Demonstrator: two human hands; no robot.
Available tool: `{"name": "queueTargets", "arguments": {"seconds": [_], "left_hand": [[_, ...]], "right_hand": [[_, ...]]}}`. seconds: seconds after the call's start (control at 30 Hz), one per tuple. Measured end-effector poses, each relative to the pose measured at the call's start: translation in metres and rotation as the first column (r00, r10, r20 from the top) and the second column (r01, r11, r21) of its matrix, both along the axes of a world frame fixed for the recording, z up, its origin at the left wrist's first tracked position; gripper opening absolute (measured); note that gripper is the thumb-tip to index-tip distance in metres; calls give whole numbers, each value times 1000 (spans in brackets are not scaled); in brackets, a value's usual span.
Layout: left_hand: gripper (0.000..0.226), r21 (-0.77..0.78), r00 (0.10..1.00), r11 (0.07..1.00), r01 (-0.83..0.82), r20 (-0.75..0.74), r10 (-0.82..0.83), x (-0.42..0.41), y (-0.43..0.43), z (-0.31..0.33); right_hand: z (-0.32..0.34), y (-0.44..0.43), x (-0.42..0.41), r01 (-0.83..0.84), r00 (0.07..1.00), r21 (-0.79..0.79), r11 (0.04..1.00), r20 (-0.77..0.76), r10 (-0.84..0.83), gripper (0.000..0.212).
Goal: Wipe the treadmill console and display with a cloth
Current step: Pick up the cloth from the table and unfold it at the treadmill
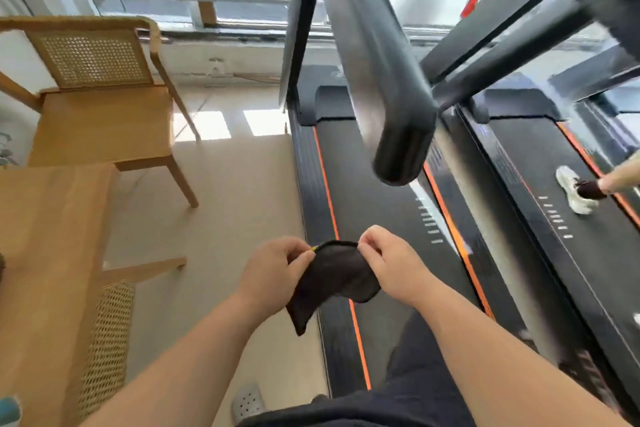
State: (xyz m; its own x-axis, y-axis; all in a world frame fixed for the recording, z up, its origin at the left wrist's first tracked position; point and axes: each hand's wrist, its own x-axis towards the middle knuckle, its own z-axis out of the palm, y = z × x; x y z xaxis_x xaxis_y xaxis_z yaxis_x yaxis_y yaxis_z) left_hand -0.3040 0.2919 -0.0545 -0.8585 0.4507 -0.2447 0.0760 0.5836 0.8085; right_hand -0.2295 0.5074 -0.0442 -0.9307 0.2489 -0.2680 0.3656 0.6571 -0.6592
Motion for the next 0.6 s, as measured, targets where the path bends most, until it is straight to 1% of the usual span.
{"name": "queueTargets", "arguments": {"seconds": [0.1, 0.2, 0.27, 0.33, 0.37, 0.43, 0.5, 0.6], "left_hand": [[13, -75, 994, 992, 100, -26, -102, 6, 65, -5], [12, -116, 989, 987, 114, -76, -124, 17, 142, -10], [13, -118, 992, 990, 81, -85, -92, 30, 195, -3], [14, -102, 1000, 995, 0, -4, -1, 40, 243, 11], [15, -84, 995, 994, -74, 56, 79, 44, 265, 24], [18, -36, 953, 966, -257, 155, 260, 46, 302, 57], [20, 30, 905, 918, -395, 188, 383, 40, 334, 94], [22, 140, 869, 864, -484, 190, 457, 23, 371, 154]], "right_hand": [[-6, 64, 9, 44, 998, -9, 999, 35, -43, 19], [-10, 136, 8, 29, 999, 1, 1000, 33, -29, 15], [-3, 187, 5, -11, 999, -10, 1000, 34, 12, 13], [16, 238, 2, -32, 998, -39, 999, 43, 34, 13], [30, 261, 1, -42, 998, -54, 998, 50, 45, 13], [65, 301, -1, -73, 996, -78, 994, 41, 76, 12], [103, 334, -4, -132, 990, -95, 987, 29, 136, 7], [161, 372, -16, -242, 970, -72, 968, -18, 242, 19]]}}
